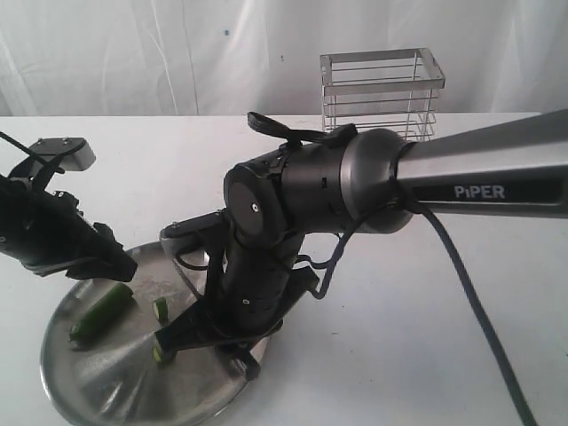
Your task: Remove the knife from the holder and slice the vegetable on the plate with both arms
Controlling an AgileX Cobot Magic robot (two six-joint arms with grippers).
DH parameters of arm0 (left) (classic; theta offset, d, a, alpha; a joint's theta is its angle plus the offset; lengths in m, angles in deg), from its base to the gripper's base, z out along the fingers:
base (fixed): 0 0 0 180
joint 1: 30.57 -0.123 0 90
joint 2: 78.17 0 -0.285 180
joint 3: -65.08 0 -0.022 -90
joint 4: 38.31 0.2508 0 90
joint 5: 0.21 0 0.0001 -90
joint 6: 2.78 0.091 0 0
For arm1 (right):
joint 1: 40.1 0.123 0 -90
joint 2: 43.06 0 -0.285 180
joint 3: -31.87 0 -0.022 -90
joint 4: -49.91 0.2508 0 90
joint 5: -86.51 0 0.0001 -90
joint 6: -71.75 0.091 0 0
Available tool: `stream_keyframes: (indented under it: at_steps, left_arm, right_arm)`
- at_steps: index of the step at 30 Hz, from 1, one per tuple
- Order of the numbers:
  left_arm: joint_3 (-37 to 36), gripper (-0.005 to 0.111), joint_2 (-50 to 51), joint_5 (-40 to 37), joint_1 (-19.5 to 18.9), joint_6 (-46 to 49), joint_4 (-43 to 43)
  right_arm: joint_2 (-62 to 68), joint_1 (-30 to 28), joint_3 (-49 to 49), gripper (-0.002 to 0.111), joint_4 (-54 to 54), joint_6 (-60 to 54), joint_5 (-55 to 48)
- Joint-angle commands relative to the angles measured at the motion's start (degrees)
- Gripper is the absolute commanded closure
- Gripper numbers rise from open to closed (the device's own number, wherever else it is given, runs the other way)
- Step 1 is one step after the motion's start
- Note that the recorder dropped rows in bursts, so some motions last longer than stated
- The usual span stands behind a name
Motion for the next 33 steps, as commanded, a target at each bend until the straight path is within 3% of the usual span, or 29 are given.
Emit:
stream_keyframes:
  at_steps: [1, 4, 13, 16, 18, 19, 20, 26, 33]
  left_arm:
    - [0.16, 0.054, -1.79, -2.08, 0.37, -1.06, -0.94]
    - [0.16, 0.054, -3.32, -2.31, 0.37, -1.98, -1.51]
    - [0.16, 0.058, -13.98, -3.96, 0.37, -2.09, -2.07]
    - [0.16, 0.081, -19.36, -6.13, 0.37, -2.09, -2.81]
    - [0.16, 0.103, -23.73, -7.44, 0.37, -2.09, -3.03]
    - [0.16, 0.106, -26.03, -7.70, 0.37, -1.96, -3.21]
    - [0.16, 0.106, -28.53, -7.70, 0.37, -1.96, -3.21]
    - [-2.15, 0.107, -43.47, -0.06, 0.37, -1.96, -7.33]
    - [-14.24, 0.107, -59.50, 2.85, 0.37, -1.72, -7.55]
  right_arm:
    - [0.68, -0.23, 0.04, 0.067, 0.23, -0.94, 2.64]
    - [1.17, -0.23, 0.04, 0.060, 0.27, -0.94, 3.74]
    - [-7.20, -0.23, -0.23, 0.062, -0.41, -0.94, 10.49]
    - [-14.14, 0.42, -3.00, 0.077, -2.06, -0.83, 15.74]
    - [-19.81, 0.98, -6.61, 0.096, -3.23, -0.82, 20.55]
    - [-22.79, 1.12, -8.73, 0.104, -3.19, -0.82, 22.29]
    - [-25.76, 1.37, -11.07, 0.108, -3.07, -0.82, 24.91]
    - [-42.34, 3.46, -27.47, 0.108, -2.82, -0.82, 38.68]
    - [-57.57, 3.84, -46.22, 0.108, -2.82, -0.92, 55.12]
